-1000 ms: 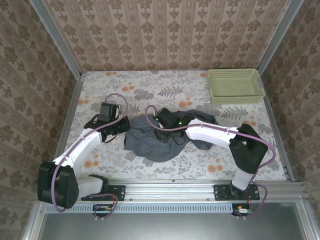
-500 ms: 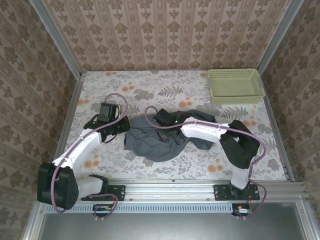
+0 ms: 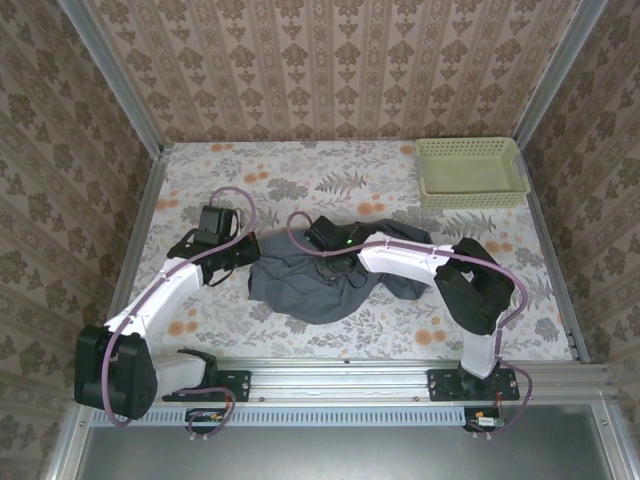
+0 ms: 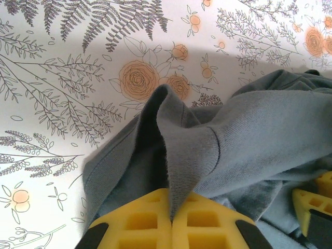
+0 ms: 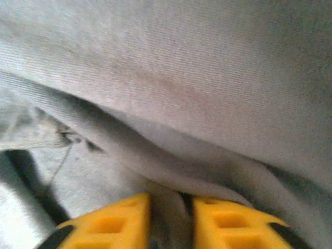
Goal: Fold the inside-out t-shirt
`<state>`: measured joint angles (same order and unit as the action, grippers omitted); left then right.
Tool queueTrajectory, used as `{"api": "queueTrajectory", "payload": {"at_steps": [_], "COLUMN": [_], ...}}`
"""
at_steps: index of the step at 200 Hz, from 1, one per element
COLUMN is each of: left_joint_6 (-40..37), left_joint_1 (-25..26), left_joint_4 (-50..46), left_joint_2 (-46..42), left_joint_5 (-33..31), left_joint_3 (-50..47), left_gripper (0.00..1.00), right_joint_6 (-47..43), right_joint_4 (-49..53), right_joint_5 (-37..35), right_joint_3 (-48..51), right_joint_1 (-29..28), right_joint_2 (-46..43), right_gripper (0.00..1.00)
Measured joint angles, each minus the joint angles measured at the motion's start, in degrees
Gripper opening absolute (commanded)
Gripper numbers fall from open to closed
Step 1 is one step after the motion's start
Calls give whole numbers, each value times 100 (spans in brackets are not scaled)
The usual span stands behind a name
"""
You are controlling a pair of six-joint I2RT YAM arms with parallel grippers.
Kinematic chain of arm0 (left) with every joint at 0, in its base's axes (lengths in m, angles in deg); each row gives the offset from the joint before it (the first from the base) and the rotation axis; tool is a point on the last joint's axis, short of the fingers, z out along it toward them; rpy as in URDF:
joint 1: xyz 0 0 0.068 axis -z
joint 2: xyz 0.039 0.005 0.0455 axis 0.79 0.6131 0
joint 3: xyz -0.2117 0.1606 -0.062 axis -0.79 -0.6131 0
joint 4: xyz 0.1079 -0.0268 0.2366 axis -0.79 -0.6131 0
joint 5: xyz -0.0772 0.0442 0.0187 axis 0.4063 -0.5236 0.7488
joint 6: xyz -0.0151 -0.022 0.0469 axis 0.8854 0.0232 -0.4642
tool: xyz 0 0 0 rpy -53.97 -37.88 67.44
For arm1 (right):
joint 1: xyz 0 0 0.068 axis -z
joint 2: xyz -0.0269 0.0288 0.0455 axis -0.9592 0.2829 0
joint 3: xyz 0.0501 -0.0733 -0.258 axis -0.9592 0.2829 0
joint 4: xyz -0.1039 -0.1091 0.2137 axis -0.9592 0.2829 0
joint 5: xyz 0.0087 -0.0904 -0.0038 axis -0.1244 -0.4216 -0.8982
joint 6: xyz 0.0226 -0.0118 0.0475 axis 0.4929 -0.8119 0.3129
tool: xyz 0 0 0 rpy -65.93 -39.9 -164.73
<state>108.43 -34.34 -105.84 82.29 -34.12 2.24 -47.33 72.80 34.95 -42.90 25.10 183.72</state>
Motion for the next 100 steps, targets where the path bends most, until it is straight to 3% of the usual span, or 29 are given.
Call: {"api": "queueTrajectory", "payload": {"at_steps": [32, 59, 76, 100], "left_joint_6": [4, 37, 42, 42], "left_joint_1": [0, 0, 2, 7], "left_joint_4": [2, -2, -2, -4], "left_joint_2": [11, 24, 24, 24], "left_joint_5": [4, 22, 24, 26], "left_joint_3": [0, 0, 0, 2], "left_gripper": [0, 0, 0, 0], "right_joint_6": [-57, -120, -140, -153], "right_joint_4": [7, 11, 20, 33], "right_joint_5": [-22, -44, -111, -186], "right_joint_3": [4, 4, 0, 0], "right_joint_1": [-195, -343, -372, -291], "right_joint_2": [-317, -634, -763, -726], "right_gripper": [0, 0, 11, 18]}}
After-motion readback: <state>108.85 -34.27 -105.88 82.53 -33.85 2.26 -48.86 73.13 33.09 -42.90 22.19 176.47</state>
